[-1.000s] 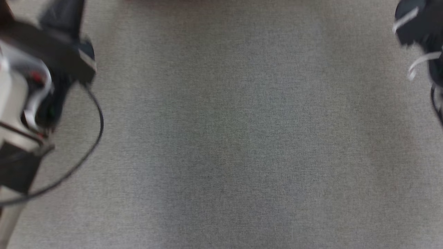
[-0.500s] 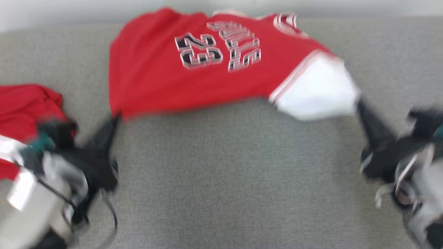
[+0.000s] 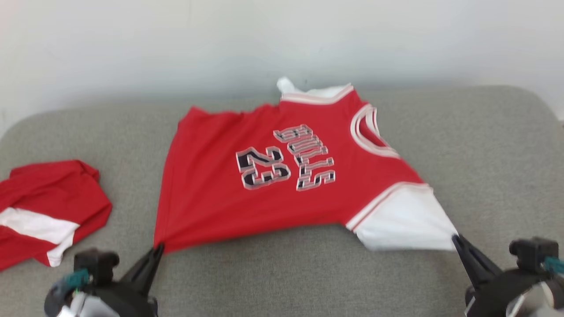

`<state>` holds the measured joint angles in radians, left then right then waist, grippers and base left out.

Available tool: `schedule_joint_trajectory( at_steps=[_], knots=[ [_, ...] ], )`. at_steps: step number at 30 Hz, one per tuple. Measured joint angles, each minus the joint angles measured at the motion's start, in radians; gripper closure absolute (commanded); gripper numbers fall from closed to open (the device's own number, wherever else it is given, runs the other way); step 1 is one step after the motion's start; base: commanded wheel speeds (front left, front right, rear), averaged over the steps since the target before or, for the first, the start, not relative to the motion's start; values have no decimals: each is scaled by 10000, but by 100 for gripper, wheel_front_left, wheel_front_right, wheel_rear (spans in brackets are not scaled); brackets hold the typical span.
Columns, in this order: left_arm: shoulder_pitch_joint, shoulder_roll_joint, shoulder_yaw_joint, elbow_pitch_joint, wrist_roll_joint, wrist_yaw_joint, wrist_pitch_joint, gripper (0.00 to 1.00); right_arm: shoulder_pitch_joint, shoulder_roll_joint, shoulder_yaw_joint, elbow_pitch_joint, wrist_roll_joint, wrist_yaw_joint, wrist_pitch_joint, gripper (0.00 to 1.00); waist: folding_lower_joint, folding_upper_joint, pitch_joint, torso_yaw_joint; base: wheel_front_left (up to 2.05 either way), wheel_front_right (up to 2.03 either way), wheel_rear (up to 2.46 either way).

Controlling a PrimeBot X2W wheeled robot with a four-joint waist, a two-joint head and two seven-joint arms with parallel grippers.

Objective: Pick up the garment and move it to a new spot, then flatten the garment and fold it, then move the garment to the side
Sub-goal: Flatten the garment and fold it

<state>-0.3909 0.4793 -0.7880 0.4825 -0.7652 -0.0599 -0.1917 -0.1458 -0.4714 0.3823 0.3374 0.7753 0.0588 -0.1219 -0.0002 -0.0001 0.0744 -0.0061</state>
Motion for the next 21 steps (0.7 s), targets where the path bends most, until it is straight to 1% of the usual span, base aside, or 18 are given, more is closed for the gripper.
schedule_joint_trajectory(
  at_steps=[5,10,13,19,21],
  knots=[
    [1144,169,71,-711,-194,422,-128,100,1237,-261,-245,-742,276,-420,100,100,-1,0,-650,-105,0,0,0],
    [1965,173,63,-1329,-291,767,-167,100,2288,-412,-479,-1156,683,-727,284,100,0,-1,-942,-305,0,0,0],
    [2181,188,-31,-1480,-267,1028,-167,100,2464,-405,-403,-1202,696,-861,435,100,1,-1,-882,-390,0,0,0],
    [2080,-59,-324,-1565,-42,1195,-8,100,2592,-395,-303,-1233,694,-1120,708,100,3,0,-641,-314,0,0,0],
    [1951,-67,-326,-1555,10,1227,65,100,2570,-420,-316,-1248,690,-1141,826,100,3,0,-577,-274,0,0,0]
  ],
)
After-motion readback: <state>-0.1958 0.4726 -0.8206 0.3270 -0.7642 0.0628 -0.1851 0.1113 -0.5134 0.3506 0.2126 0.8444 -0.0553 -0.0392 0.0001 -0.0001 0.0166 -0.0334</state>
